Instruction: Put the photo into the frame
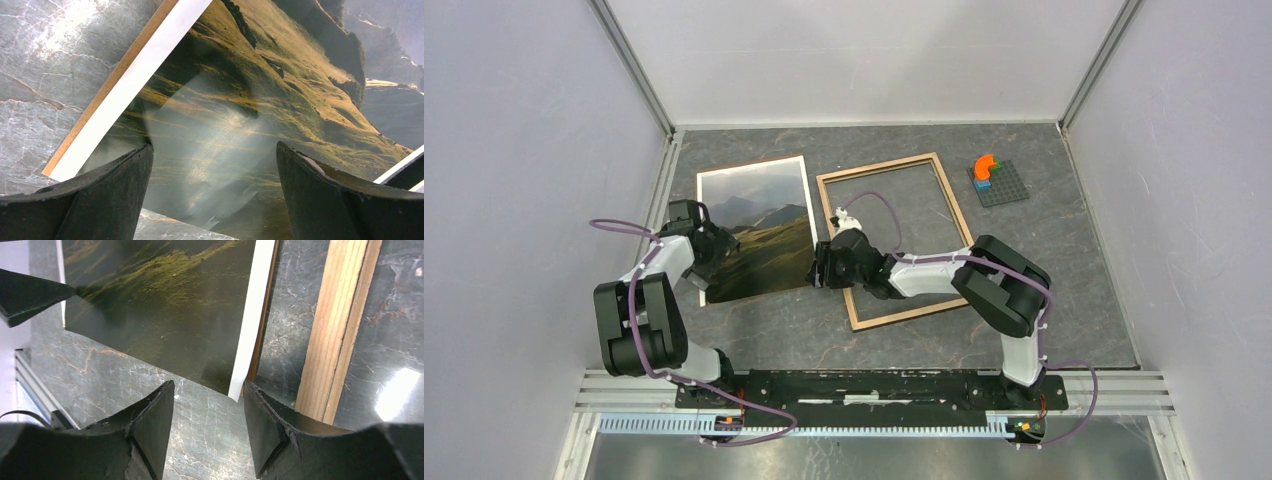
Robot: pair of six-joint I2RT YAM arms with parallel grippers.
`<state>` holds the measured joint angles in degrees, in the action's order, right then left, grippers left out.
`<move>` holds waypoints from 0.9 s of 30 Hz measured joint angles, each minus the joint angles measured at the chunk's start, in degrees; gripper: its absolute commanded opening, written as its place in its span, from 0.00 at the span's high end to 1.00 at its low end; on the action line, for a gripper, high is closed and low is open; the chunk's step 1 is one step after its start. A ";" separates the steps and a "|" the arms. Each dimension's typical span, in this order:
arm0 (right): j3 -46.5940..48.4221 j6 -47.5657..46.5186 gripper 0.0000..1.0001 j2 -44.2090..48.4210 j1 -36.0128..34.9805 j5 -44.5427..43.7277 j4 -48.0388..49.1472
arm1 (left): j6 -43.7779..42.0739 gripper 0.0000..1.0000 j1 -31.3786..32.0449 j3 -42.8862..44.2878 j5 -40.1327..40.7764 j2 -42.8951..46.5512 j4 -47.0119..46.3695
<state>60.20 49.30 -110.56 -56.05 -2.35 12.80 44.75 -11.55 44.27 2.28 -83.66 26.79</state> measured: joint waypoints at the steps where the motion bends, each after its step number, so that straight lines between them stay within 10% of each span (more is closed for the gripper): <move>1: -0.61 0.61 0.41 0.02 0.11 0.37 1.16 | 0.00 0.00 0.00 0.00 -0.02 0.00 0.02; 27: -2.47 20.59 0.62 -9.73 2.73 9.49 25.11 | -0.04 0.00 0.00 0.02 -0.79 0.20 0.02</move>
<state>57.74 69.89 -120.29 -53.32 7.14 37.91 44.71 -11.55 44.29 1.50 -83.46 26.81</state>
